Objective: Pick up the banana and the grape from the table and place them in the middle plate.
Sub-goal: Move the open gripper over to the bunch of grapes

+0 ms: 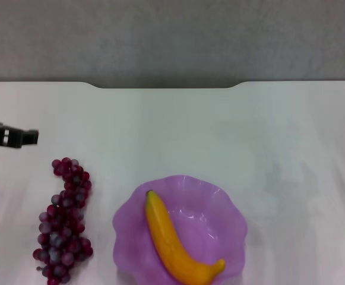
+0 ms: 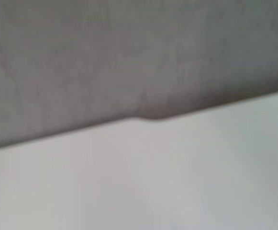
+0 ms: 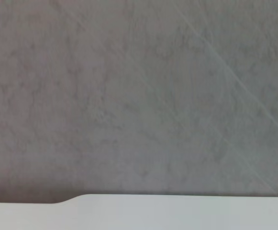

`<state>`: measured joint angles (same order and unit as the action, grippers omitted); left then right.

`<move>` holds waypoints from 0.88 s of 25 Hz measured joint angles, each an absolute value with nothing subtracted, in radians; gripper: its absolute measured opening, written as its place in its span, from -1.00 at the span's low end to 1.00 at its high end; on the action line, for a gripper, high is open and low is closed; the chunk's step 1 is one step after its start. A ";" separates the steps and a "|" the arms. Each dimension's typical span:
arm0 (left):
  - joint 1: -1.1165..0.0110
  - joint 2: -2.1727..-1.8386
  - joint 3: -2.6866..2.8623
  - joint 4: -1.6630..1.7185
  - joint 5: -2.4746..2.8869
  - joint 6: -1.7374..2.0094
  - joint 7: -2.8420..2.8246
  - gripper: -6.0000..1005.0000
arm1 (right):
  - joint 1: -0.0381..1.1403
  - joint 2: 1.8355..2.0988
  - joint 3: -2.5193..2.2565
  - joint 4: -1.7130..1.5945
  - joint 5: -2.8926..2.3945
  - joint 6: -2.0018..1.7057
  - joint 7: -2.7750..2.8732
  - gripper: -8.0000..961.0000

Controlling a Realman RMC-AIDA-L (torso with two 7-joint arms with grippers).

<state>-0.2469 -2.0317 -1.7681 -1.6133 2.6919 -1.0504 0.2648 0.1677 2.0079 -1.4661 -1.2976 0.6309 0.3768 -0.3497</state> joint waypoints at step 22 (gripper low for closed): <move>-0.458 -2.033 -1.601 -1.383 2.778 -1.356 0.121 0.47 | 0.177 2.008 -1.472 -1.307 0.628 0.413 -0.350 0.39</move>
<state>-0.4579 -2.0332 -1.6014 -1.3832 2.7780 -1.3556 0.1208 0.1772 2.0080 -1.4718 -1.3069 0.6282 0.4134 -0.3497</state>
